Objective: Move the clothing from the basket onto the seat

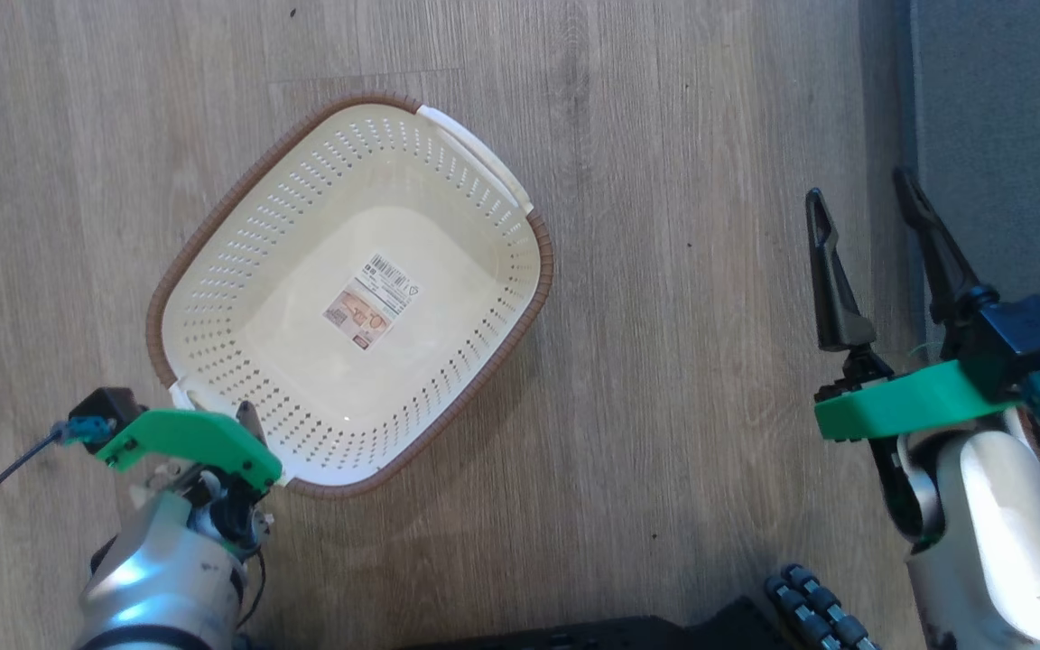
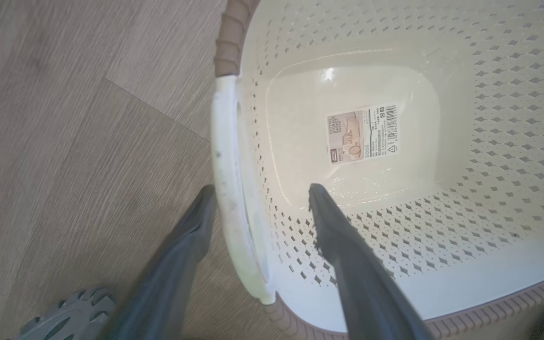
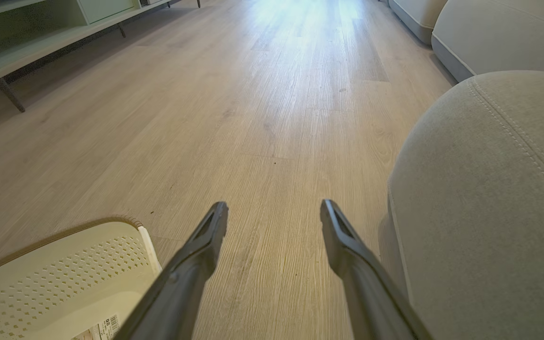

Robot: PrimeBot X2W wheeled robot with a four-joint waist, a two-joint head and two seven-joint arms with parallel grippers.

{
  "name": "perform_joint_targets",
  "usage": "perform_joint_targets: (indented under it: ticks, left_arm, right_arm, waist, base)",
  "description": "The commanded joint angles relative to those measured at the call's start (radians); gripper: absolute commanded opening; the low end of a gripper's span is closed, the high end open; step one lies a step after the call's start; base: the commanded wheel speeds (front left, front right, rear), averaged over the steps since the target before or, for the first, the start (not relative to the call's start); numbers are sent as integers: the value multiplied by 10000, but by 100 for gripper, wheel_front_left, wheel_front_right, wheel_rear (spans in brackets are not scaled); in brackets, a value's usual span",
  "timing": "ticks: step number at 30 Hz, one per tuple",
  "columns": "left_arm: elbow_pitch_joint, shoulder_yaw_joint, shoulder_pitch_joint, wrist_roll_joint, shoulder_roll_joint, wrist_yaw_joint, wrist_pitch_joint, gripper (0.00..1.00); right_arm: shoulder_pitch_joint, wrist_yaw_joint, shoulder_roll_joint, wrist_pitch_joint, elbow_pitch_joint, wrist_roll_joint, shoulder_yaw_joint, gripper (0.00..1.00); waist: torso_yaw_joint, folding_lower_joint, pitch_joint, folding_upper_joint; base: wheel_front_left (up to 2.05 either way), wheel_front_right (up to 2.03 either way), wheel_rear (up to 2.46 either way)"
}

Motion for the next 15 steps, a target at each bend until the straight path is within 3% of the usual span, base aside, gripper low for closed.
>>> perform_joint_targets:
  ticks: [1, 10, 15]
  left_arm:
    - [33, 152, 307, -12, 211, 115, -14, 100]
    - [52, -17, 232, 62, 289, 226, -34, 99]
    - [56, -137, 141, 106, 267, 290, 26, 86]
  right_arm:
    - [40, 25, -105, -93, -367, -48, 155, 100]
    - [70, 25, -119, -93, -441, -69, 100, 100]
    - [0, 25, -170, -93, -528, -70, 96, 100]
  waist:
    - [-3, -1, 22, 0]
    - [107, -1, 117, 0]
    - [107, -1, 322, 0]
  base:
    - [0, 0, 0]
    - [0, 0, 0]
    - [0, 0, 0]
